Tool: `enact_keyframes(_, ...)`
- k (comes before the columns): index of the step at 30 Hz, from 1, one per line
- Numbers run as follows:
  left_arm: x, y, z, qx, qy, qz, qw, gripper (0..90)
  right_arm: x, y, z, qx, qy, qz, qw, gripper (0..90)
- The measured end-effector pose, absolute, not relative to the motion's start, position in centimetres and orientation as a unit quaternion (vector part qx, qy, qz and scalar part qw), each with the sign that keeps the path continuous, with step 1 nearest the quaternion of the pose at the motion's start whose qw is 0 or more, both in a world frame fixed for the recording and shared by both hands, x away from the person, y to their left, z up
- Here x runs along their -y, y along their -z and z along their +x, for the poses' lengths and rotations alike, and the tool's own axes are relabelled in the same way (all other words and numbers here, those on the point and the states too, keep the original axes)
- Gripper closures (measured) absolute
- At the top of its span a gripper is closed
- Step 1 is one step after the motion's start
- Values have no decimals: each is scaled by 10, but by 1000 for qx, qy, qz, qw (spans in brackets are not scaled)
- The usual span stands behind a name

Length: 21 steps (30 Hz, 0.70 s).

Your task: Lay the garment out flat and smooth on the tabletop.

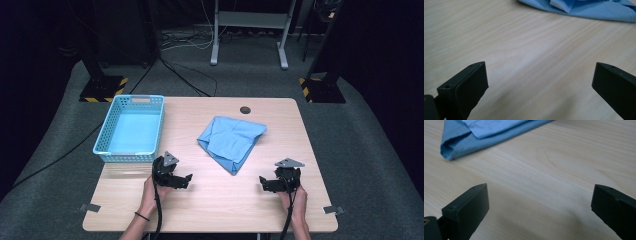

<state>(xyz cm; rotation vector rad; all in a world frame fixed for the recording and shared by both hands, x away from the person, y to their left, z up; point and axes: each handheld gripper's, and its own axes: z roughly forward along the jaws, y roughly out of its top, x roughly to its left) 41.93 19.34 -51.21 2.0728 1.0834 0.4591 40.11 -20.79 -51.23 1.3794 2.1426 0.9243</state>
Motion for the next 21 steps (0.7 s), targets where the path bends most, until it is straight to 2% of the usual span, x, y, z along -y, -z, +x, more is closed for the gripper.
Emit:
enact_keyframes(13, -147, 510, 462, -414, -169, 813, 372, 1, 163, 495, 442, -783, -359, 465, 204, 26)
enact_keyframes(21, -120, 511, 481, -415, -187, 810, 370, 1, 139, 494, 464, -791, -357, 455, 200, 27)
